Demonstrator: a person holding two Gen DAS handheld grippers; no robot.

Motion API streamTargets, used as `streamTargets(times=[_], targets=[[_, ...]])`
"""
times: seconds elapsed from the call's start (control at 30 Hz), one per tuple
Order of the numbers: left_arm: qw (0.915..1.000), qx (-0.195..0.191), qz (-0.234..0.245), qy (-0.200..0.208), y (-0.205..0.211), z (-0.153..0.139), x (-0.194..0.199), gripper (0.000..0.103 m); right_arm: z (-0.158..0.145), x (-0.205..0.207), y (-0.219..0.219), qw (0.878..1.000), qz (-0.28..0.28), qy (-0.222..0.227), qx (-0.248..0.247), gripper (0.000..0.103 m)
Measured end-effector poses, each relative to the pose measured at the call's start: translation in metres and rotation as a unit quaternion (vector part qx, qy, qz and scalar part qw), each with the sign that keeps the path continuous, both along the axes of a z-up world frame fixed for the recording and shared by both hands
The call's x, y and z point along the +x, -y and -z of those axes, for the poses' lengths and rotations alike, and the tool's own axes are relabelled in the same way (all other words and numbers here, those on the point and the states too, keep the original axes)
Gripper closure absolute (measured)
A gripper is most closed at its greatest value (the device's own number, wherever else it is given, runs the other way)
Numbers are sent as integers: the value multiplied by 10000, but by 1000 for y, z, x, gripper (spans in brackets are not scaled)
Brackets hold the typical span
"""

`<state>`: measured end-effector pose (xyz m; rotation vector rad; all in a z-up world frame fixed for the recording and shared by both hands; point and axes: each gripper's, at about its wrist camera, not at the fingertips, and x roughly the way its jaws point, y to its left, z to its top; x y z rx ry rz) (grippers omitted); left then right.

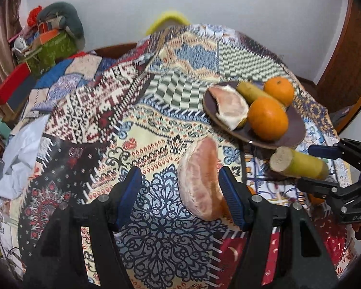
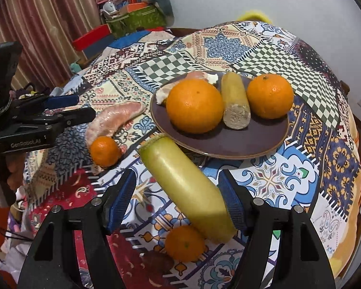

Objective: Organize fruits
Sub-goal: 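Grasp the yellow-green tube with the right tool while the left tool grasps a pomelo segment, then lift the tube and pomelo segment and carry them toward the plate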

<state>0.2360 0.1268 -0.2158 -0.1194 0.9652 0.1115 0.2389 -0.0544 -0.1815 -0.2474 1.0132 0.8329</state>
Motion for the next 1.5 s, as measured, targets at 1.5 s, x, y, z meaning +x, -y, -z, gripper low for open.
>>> streamTargets(times=[1.5], targets=[[9993, -141, 143, -314, -9, 19, -36, 60, -44, -18, 85, 9903, 992, 531, 820, 70]])
